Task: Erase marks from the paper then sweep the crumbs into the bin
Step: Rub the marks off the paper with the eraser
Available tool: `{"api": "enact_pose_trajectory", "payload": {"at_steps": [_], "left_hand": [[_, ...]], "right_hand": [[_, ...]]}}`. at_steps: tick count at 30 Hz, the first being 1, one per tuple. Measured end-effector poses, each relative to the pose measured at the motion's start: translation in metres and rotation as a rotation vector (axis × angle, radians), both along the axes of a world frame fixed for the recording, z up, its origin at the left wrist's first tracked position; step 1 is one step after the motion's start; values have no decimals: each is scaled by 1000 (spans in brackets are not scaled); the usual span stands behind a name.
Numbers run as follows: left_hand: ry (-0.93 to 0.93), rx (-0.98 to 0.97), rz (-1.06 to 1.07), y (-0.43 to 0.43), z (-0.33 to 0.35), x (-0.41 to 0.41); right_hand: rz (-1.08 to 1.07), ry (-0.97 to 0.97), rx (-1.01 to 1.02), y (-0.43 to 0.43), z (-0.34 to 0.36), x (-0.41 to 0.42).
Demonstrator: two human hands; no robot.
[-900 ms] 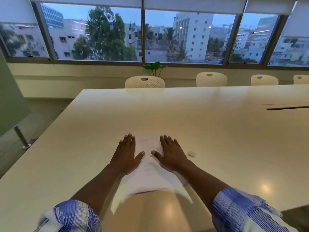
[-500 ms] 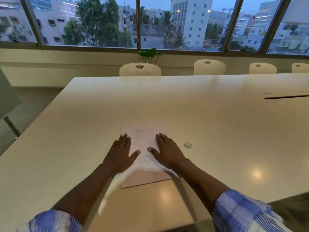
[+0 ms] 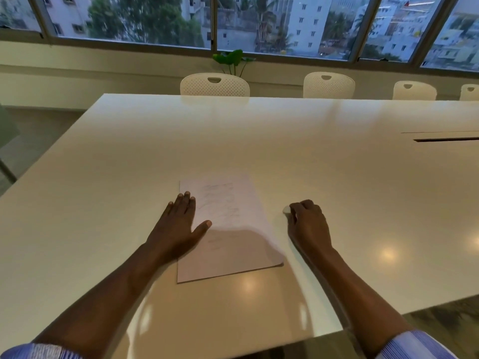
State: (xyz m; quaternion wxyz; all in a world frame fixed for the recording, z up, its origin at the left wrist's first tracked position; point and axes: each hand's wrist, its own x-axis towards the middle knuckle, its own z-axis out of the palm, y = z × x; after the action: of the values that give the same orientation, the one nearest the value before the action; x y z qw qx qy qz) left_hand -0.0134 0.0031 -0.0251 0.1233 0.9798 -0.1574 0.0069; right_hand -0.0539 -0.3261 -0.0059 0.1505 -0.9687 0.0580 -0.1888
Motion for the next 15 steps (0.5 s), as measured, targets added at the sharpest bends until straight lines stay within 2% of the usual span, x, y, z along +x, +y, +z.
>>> {"api": "enact_pose_trajectory", "payload": {"at_steps": [5, 8, 11, 15], "left_hand": [[-135, -26, -16, -1, 6, -4], [-244, -88, -33, -3, 18, -12], [-138, -68, -48, 0, 21, -27], [26, 18, -90, 6, 9, -53]], "right_hand": [[254, -51, 279, 24, 16, -11], [320, -15, 388, 45, 23, -17], [447, 76, 367, 66, 28, -17], [600, 204, 201, 89, 34, -18]]}}
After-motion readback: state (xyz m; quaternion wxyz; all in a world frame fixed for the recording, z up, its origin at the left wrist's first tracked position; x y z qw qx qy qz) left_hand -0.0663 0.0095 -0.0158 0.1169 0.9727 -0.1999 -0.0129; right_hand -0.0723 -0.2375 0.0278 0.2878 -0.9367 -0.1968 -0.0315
